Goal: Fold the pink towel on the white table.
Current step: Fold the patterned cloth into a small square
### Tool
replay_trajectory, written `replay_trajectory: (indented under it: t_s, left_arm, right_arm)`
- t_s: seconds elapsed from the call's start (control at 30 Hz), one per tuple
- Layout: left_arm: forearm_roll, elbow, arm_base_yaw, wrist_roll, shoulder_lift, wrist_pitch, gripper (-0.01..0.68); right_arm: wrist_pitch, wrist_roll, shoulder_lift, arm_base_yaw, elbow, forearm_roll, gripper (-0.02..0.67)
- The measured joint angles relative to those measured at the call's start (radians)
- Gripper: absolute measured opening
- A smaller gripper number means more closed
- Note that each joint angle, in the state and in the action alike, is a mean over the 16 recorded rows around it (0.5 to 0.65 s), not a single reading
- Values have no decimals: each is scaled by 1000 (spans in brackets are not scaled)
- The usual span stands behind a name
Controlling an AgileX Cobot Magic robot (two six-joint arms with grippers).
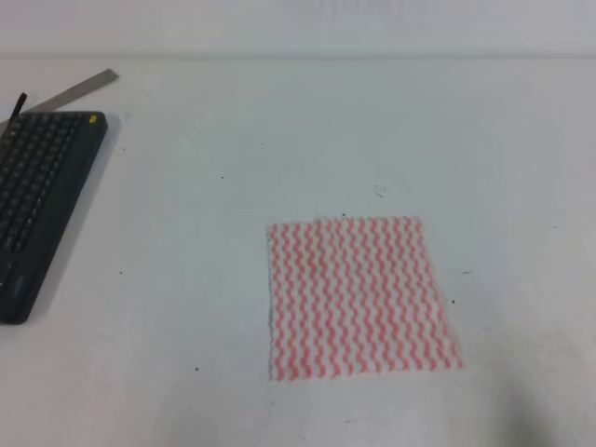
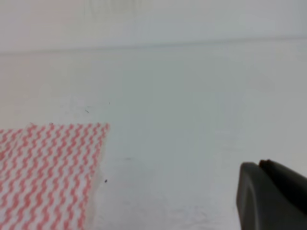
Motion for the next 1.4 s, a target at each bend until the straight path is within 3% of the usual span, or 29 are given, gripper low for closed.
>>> replay_trajectory:
  t_s: [0.23,0.63,1.1,1.4]
  left_arm:
    - [-63,-3,0,-8,4,-49,0]
    - [-390,-3,0,-44,13,-208,0]
    - [-529,-37,0,-28,36,-205,0]
    - [-549,-213,0,-16,268,-70,0]
  right_arm:
    - [-108,3,-2,0,0,70,-2]
    - [-237,4,-2,0,0,432,-2]
    - [-128,2,58,0,-34,585,-2]
    - [47,-54,308,0,-225,589,-2]
